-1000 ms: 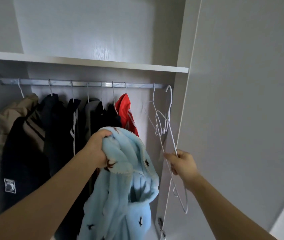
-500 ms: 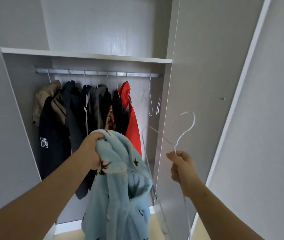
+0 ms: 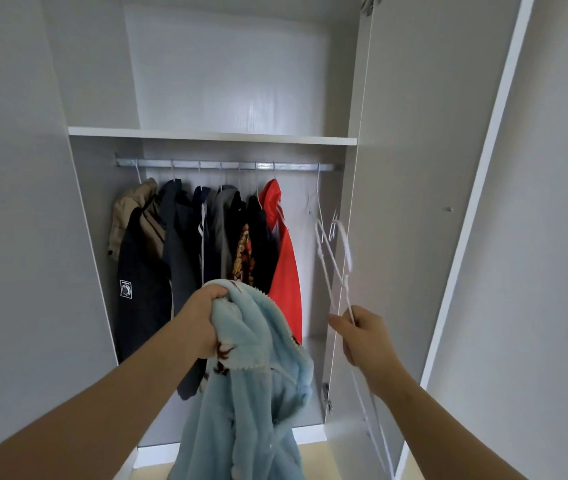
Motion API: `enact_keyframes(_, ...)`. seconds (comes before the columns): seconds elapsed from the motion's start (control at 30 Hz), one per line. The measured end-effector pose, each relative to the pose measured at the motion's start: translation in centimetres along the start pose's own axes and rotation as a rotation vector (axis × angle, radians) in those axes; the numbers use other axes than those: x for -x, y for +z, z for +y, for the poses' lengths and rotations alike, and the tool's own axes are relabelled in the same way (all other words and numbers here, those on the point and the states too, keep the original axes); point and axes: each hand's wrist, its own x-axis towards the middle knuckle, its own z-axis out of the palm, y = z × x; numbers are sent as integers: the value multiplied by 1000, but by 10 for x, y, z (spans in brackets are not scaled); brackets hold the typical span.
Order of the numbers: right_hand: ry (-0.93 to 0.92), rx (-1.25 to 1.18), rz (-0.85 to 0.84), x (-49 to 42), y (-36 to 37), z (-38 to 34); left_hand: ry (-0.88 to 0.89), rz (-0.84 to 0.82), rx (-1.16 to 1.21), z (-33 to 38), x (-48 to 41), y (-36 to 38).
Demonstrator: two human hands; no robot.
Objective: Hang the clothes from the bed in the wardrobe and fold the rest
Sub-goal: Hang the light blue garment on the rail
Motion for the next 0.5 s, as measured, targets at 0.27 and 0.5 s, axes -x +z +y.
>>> enact_keyframes(0.27, -127, -344, -36, 9, 3, -17, -143, -9, -7, 7, 1, -14)
enact_keyframes(0.5, 77, -418, 15, -1, 7, -25, -32, 7, -63, 24, 4, -17)
